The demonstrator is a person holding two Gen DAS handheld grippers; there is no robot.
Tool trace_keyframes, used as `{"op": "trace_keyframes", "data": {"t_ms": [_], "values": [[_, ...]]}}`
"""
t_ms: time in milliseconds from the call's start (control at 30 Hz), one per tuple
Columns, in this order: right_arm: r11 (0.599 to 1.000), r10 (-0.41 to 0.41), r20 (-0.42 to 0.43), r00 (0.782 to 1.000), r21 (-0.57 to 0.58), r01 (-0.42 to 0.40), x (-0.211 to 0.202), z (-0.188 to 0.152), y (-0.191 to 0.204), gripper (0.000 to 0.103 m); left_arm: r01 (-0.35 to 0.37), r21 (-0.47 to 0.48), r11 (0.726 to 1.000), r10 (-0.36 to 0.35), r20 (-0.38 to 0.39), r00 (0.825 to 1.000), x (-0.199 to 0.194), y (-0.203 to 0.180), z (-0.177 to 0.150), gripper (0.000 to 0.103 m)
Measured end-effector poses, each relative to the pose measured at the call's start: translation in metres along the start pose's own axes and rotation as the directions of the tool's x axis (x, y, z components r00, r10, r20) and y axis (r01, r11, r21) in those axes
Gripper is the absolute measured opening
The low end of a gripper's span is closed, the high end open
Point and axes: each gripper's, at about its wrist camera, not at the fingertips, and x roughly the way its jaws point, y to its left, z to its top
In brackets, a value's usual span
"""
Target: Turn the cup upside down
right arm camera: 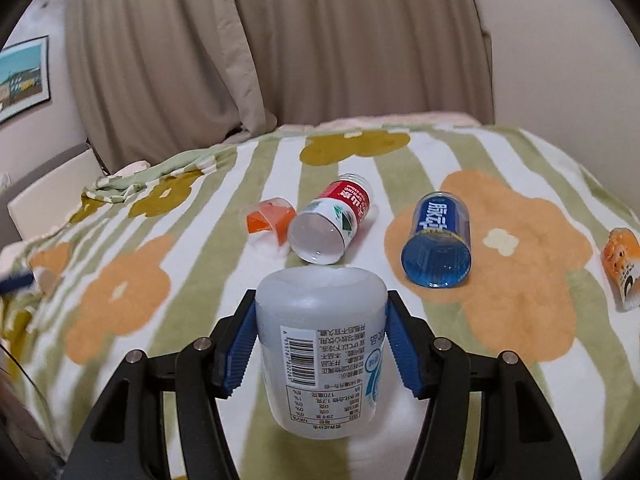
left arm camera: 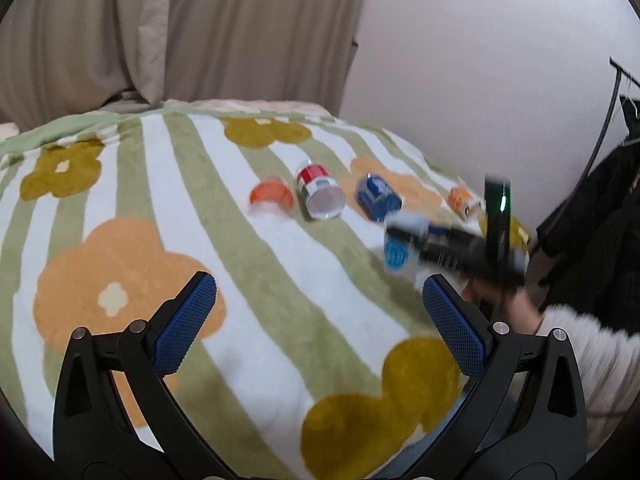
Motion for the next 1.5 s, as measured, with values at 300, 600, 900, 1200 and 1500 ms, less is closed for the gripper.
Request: {"op": "trace_keyframes", "data": {"t_ms": [300, 600, 900, 1200, 1500], "values": [[0.998, -0.020, 0.007, 1.000, -0.059, 0.020, -0.003, -0.033, 0.005, 0.057, -0.020, 0.073, 0.997, 0.015, 0.060, 0.998, 0.009, -0.025, 0.004, 0.103], [0.996, -0.037, 0.016, 0.999, -0.078, 0.038, 0.001, -0.035, 0.014, 0.061, -0.036, 0.090, 0.995, 0.031, 0.061, 0.998, 0.013, -0.032, 0.004, 0.103], [0.998, -0.059, 0.046, 0.997, -0.013, 0.060, -0.008, -0.032, 0.009, 0.103, -0.071, 0.105, 0.992, 0.063, 0.076, 0.995, 0.005, -0.036, 0.002, 0.103], [0.996, -0.081, -0.008, 0.997, -0.040, 0.081, -0.048, -0.030, 0.016, 0.103, -0.086, 0.097, 0.992, 0.074, 0.124, 0.990, -0.010, -0.052, 0.006, 0.103], [0.974, -0.210, 0.260, 0.943, -0.030, 0.225, -0.192, 0.011, 0.031, 0.103, -0.169, 0.137, 0.976, 0.122, 0.298, 0.947, -0.053, -0.091, 0.040, 0.103]]}}
